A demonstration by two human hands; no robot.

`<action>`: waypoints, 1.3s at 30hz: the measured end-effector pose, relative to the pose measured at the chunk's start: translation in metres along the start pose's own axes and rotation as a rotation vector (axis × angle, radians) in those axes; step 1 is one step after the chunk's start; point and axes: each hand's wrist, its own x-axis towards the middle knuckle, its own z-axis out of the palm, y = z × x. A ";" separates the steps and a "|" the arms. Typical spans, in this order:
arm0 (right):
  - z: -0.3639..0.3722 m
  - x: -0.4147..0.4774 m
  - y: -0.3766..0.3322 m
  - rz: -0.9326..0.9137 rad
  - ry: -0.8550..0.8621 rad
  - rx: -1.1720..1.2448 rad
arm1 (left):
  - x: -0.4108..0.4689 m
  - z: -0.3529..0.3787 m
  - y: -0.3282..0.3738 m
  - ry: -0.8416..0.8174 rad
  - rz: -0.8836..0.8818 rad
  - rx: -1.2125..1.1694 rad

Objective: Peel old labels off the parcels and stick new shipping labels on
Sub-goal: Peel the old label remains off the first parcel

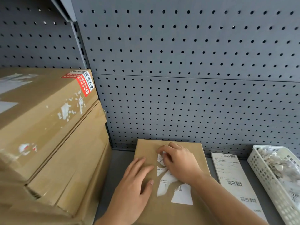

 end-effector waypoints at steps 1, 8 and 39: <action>0.002 0.000 0.000 -0.002 0.005 0.002 | 0.000 0.000 0.000 0.000 -0.001 -0.002; 0.008 0.003 0.004 0.024 0.006 0.050 | 0.000 0.001 0.000 -0.003 -0.016 -0.006; -0.002 0.001 -0.002 0.001 0.018 0.043 | -0.003 0.003 -0.001 0.018 0.006 -0.072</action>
